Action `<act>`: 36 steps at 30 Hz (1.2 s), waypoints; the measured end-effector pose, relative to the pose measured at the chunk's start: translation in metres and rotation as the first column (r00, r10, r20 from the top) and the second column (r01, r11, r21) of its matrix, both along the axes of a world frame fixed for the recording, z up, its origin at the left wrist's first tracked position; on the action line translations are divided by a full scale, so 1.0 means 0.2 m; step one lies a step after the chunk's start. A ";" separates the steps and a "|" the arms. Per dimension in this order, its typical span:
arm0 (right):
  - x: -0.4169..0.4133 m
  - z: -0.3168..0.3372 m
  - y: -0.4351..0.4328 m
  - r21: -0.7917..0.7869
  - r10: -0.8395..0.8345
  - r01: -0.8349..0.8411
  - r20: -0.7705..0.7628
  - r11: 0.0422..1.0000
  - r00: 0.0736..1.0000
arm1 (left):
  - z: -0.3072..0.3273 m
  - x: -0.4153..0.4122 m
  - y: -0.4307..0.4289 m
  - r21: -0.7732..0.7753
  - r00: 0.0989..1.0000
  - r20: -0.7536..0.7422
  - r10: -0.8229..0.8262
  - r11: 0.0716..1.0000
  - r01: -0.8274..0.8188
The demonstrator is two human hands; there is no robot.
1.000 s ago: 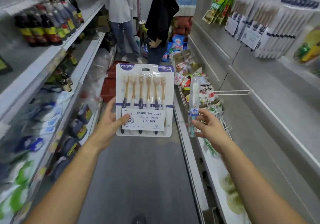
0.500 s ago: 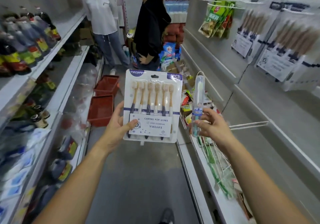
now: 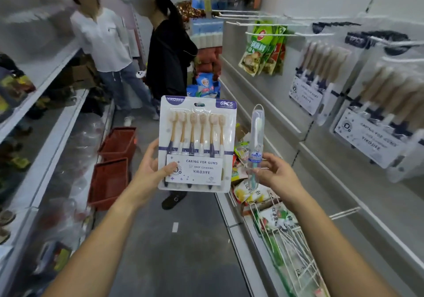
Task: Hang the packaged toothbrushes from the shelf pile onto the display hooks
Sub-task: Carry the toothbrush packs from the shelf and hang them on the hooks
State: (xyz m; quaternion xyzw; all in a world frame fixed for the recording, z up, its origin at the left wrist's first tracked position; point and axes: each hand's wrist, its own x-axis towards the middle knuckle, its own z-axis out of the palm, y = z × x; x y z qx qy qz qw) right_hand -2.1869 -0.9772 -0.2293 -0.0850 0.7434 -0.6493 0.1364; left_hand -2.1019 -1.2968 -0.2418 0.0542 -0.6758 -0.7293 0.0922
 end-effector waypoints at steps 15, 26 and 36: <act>-0.34 -0.02 0.07 -0.004 -0.444 0.444 -0.004 0.896 0.896 | -0.01 -1.07 0.00 0.035 0.908 -0.063 -0.413 0.909 0.416; 0.08 0.08 0.13 -0.016 -0.815 0.816 -0.079 0.577 0.575 | 0.18 -1.37 0.32 0.012 0.628 -0.077 -0.774 0.629 0.777; 0.70 0.22 0.32 -0.041 -0.900 0.908 -0.159 0.417 0.406 | 0.35 -0.99 0.68 -0.017 0.490 -0.122 -0.863 0.495 0.869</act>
